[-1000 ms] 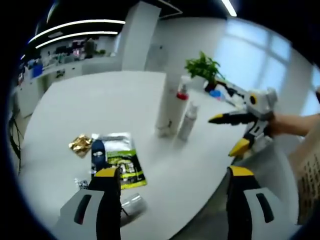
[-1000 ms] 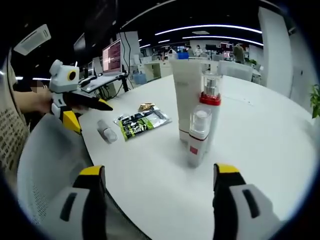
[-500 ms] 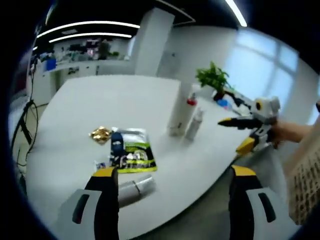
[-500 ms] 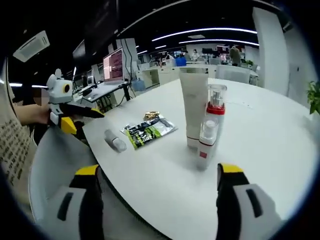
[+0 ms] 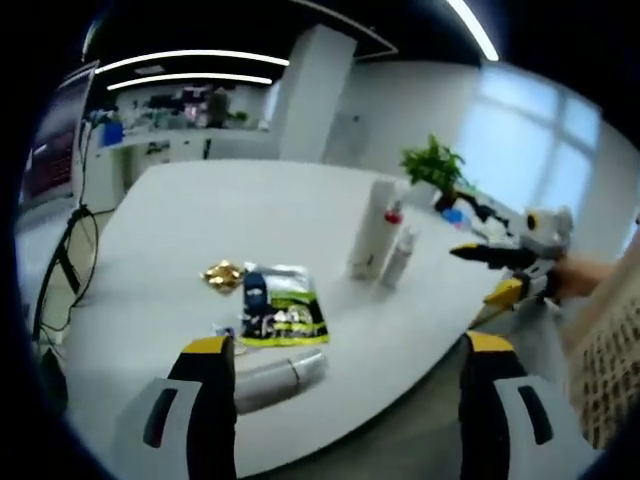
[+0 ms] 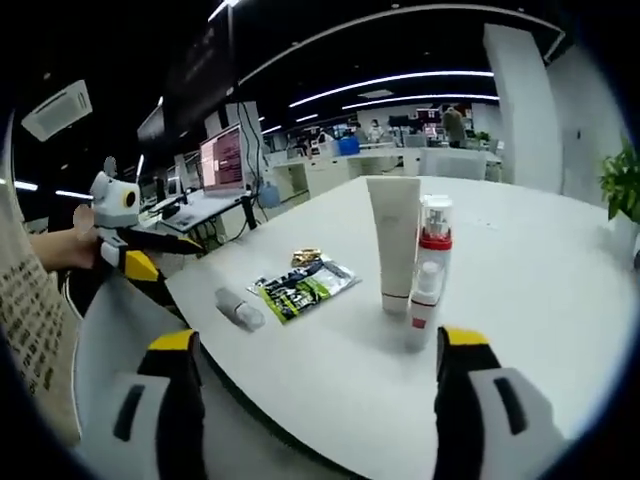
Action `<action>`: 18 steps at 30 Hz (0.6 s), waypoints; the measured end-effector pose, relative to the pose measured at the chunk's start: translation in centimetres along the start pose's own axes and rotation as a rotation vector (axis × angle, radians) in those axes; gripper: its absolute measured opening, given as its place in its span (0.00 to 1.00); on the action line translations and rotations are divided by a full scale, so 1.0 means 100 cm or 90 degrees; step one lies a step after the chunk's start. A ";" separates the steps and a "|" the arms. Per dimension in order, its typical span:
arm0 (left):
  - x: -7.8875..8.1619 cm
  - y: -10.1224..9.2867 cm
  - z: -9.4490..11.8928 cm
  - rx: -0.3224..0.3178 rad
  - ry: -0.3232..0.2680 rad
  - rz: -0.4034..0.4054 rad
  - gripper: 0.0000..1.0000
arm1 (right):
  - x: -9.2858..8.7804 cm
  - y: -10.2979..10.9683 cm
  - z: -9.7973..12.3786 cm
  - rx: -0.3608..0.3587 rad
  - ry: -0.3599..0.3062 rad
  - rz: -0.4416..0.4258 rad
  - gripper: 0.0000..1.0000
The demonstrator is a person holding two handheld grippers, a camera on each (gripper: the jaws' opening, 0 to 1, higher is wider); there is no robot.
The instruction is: Arrange the skincare products in the storage area until every visible bottle or jar stands upright without overlapping.
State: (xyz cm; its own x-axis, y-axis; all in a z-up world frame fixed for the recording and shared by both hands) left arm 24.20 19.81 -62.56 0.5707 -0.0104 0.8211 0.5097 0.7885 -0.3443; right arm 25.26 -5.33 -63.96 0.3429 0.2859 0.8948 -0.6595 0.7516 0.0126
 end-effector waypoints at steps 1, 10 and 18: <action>-0.002 0.000 0.001 0.001 -0.001 0.007 0.91 | 0.002 0.001 -0.001 -0.001 -0.006 0.005 1.00; -0.003 0.000 0.004 0.012 -0.008 0.003 0.91 | -0.003 0.006 -0.003 0.004 0.015 0.034 1.00; -0.001 0.007 0.003 0.021 0.024 -0.032 0.92 | -0.006 0.002 -0.004 0.001 0.013 0.030 1.00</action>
State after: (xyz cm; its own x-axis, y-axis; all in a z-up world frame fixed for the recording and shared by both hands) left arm 24.35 20.54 -62.78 0.5685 -0.0731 0.8194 0.5176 0.8060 -0.2872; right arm 25.21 -5.12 -64.62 0.3249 0.3334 0.8850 -0.6767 0.7357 -0.0288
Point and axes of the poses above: the point that each gripper's makers call its tool centre point, and the gripper's own axes: z roughly backward along the fingers, y roughly to its left, x roughly out of its top, the point moved 4 cm from there along z, roughly backward along the fingers, and after that the axes turned 4 degrees about z, right-handed, at the moved point
